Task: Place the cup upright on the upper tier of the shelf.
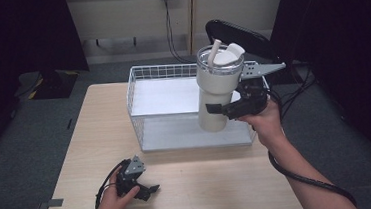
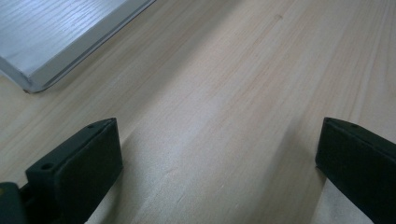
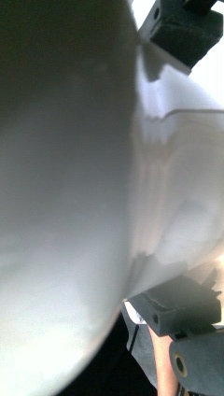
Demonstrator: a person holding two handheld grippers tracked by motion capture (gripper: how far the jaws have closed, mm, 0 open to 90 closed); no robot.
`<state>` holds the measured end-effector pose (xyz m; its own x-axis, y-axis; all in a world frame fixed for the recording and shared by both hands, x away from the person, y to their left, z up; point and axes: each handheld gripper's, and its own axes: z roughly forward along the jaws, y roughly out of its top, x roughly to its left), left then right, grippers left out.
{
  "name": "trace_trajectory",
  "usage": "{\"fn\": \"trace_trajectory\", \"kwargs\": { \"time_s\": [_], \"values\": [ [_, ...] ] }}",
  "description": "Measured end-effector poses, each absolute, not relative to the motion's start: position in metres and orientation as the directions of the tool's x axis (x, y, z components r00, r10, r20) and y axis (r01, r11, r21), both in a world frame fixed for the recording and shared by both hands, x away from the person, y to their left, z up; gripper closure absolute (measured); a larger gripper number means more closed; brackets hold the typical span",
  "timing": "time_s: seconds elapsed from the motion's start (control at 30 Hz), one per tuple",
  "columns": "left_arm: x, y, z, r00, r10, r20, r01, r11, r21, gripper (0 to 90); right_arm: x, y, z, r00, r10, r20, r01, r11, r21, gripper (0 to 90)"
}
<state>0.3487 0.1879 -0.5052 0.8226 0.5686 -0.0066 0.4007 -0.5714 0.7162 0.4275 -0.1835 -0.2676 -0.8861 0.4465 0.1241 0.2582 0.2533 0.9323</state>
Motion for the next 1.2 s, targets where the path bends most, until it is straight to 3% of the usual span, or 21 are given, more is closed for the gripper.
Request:
{"fn": "trace_trajectory", "kwargs": {
  "time_s": [1.2],
  "values": [
    [0.348, 0.188, -0.505, 0.823, 0.569, -0.005, 0.4, -0.572, 0.716, 0.0, 0.451, -0.176, -0.234, -0.857, 0.504, 0.111, 0.253, 0.224, 0.941, 10.2]
  ]
}}
